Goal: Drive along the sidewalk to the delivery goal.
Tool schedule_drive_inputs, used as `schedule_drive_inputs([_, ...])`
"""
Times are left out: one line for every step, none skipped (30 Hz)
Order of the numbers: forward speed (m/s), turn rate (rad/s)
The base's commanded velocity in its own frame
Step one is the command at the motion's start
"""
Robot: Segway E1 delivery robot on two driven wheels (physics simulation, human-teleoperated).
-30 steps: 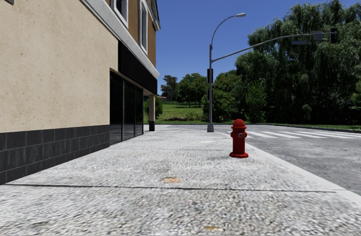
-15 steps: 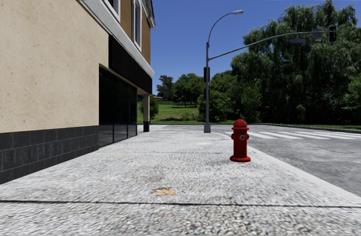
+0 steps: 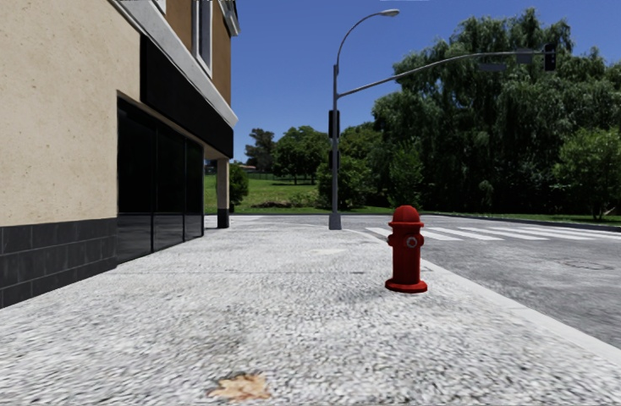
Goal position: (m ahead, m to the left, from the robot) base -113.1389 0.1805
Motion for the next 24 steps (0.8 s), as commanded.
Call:
schedule_drive_inputs([1.14,-0.43])
schedule_drive_inputs([1.14,-0.43])
schedule_drive_inputs([1.14,0.0])
schedule_drive_inputs([1.14,0.0])
schedule_drive_inputs([1.14,0.0])
schedule_drive_inputs([1.14,0.0])
schedule_drive_inputs([1.14,0.0])
schedule_drive_inputs([1.14,0.0])
schedule_drive_inputs([1.14,0.0])
schedule_drive_inputs([1.14,0.0])
schedule_drive_inputs([1.14,0.0])
schedule_drive_inputs([1.14,0.0])
schedule_drive_inputs([1.14,0.0])
schedule_drive_inputs([1.14,0.0])
schedule_drive_inputs([1.14,0.0])
schedule_drive_inputs([1.14,0.06])
schedule_drive_inputs([1.14,0.06])
schedule_drive_inputs([1.13,0.24])
schedule_drive_inputs([1.12,0.43])
schedule_drive_inputs([1.11,0.59])
schedule_drive_inputs([1.11,0.59])
schedule_drive_inputs([1.11,0.73])
schedule_drive_inputs([1.11,0.79])
schedule_drive_inputs([1.11,0.83])
